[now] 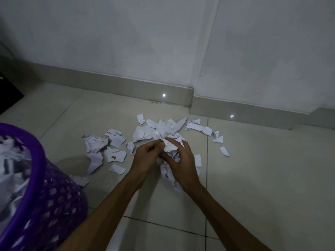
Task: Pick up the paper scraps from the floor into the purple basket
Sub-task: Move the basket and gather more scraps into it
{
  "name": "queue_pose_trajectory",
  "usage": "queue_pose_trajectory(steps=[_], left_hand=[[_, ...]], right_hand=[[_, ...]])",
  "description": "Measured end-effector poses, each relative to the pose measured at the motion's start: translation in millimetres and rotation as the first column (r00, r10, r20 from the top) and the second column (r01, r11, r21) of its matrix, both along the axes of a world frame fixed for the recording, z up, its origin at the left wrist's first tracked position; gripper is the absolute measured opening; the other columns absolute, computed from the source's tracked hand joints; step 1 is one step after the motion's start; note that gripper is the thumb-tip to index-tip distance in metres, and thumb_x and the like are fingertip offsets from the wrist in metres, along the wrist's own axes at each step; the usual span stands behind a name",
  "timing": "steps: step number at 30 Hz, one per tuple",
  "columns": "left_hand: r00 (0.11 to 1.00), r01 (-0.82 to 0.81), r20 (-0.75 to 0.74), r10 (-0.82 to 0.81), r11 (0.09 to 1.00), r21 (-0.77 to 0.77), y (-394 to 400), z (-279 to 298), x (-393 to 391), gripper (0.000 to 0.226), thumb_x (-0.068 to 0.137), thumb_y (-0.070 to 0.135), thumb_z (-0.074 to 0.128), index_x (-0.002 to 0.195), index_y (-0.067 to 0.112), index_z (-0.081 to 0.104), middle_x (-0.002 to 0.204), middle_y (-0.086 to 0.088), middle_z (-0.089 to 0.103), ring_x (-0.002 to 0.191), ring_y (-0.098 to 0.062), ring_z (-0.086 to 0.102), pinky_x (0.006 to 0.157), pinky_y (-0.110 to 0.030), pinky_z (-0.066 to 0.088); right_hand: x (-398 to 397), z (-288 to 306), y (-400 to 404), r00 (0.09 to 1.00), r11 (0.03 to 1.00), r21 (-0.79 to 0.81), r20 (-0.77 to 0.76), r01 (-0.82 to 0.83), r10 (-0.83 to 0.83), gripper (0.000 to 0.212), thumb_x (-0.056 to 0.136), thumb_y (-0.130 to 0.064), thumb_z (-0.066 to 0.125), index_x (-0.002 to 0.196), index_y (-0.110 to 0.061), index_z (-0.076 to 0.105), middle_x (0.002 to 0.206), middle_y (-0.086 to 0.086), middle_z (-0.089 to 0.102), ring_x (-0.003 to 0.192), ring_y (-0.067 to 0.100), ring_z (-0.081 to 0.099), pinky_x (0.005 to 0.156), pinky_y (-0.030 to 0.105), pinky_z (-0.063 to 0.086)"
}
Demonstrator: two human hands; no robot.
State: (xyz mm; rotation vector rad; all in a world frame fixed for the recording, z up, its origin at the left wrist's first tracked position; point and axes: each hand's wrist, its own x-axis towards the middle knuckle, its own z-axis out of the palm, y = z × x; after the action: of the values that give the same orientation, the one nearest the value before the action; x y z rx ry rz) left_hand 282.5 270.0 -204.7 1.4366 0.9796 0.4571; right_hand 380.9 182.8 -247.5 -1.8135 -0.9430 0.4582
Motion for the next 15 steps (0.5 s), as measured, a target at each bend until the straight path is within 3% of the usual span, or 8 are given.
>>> queue_pose_trajectory(steps=[2, 4, 9, 13, 15], left_hand=[[1.000, -0.011, 0.025, 0.010, 1.000, 0.013, -2, 12, -1, 0.032, 0.094, 0.029, 0.061, 0.122, 0.014, 0.067, 0.117, 0.000, 0.069, 0.109, -0.017, 0.064, 0.097, -0.036, 0.052], [0.999, -0.009, 0.053, 0.009, 1.000, -0.010, -4, 25, 0, 0.030, 0.094, 0.026, 0.061, 0.122, 0.015, 0.068, 0.116, 0.002, 0.069, 0.107, -0.013, 0.064, 0.094, -0.030, 0.053], [0.988, 0.004, 0.152, -0.005, 1.000, 0.009, -8, 74, -11, 0.022, 0.095, 0.022, 0.061, 0.113, 0.017, 0.071, 0.105, 0.006, 0.072, 0.098, -0.008, 0.066, 0.081, -0.018, 0.052], [0.981, -0.025, 0.191, 0.011, 0.997, 0.068, -5, 112, -31, 0.012, 0.093, 0.021, 0.063, 0.099, 0.028, 0.071, 0.095, 0.013, 0.071, 0.091, -0.001, 0.066, 0.075, -0.015, 0.050], [0.977, -0.053, 0.213, 0.031, 0.994, 0.095, -3, 131, -45, 0.011, 0.092, 0.020, 0.064, 0.099, 0.027, 0.070, 0.092, 0.015, 0.070, 0.086, 0.001, 0.066, 0.070, -0.011, 0.049]], right_hand=[[-8, 13, -3, 0.997, 0.997, 0.073, -0.064, 0.038, -0.033, 0.049, 0.087, -0.030, 0.071, 0.132, -0.022, 0.054, 0.132, -0.004, 0.053, 0.119, 0.000, 0.052, 0.105, 0.021, 0.043], [-10, 26, -5, 0.994, 0.989, 0.129, -0.089, 0.072, -0.061, 0.051, 0.083, -0.043, 0.068, 0.128, -0.025, 0.054, 0.126, -0.010, 0.056, 0.113, -0.015, 0.052, 0.101, 0.011, 0.042], [-20, 73, -5, 0.996, 0.984, 0.155, -0.037, 0.091, -0.086, 0.059, 0.082, -0.041, 0.066, 0.133, -0.015, 0.055, 0.133, -0.002, 0.056, 0.119, 0.003, 0.053, 0.098, 0.004, 0.037], [-34, 107, 0, 0.998, 0.984, 0.174, -0.053, 0.047, -0.038, 0.047, 0.092, -0.011, 0.066, 0.136, -0.001, 0.051, 0.137, 0.013, 0.055, 0.111, -0.015, 0.053, 0.107, 0.017, 0.039], [-45, 125, 5, 0.999, 0.974, 0.224, 0.005, 0.042, -0.044, 0.045, 0.090, -0.015, 0.070, 0.132, -0.007, 0.057, 0.133, 0.007, 0.059, 0.115, 0.000, 0.057, 0.102, 0.011, 0.041]])
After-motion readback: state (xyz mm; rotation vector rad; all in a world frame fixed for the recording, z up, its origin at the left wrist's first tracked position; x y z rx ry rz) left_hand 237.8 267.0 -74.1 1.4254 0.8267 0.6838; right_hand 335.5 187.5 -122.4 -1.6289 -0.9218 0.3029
